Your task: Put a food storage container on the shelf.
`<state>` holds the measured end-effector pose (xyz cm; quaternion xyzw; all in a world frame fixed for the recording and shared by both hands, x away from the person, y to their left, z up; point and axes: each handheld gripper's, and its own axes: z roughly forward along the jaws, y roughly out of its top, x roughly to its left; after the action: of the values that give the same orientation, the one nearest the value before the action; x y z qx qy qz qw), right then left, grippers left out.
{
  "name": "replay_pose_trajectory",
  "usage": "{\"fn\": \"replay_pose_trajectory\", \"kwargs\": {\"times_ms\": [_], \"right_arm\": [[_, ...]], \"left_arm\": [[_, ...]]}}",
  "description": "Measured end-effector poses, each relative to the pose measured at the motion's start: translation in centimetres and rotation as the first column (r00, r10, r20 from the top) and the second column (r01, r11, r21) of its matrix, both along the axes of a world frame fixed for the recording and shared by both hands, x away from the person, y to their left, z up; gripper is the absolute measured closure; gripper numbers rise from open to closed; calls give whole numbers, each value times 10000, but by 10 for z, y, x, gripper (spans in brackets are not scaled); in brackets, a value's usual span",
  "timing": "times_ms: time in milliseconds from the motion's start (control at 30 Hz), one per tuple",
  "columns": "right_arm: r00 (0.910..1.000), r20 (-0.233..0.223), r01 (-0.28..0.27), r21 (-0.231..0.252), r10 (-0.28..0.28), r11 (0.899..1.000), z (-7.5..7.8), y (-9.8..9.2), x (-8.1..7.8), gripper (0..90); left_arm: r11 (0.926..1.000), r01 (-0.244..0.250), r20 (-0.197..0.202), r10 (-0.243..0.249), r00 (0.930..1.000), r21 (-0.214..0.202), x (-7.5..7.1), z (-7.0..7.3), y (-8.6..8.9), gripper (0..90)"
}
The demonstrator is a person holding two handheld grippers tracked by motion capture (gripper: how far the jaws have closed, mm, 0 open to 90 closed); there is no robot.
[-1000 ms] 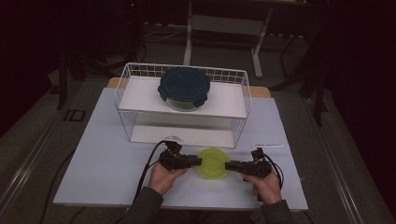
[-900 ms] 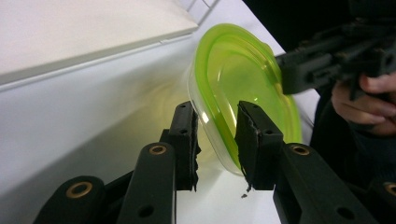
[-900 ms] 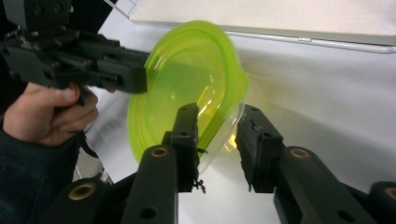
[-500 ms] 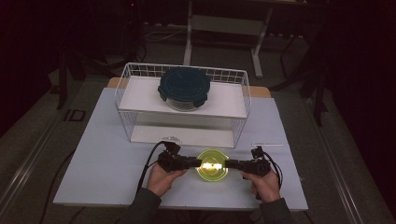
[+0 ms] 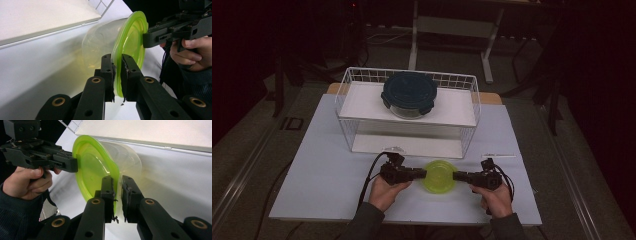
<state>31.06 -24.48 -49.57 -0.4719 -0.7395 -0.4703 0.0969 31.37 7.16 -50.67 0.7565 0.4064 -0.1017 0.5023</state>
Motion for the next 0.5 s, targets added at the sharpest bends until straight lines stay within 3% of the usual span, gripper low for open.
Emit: {"fn": "replay_pose_trajectory", "kwargs": {"times_ms": [500], "right_arm": [[9981, 527, -317, -47, 319, 9995, 8, 3, -1, 810]], "left_arm": [[9998, -82, 225, 86, 9997, -171, -3, 7, 5, 823]]}}
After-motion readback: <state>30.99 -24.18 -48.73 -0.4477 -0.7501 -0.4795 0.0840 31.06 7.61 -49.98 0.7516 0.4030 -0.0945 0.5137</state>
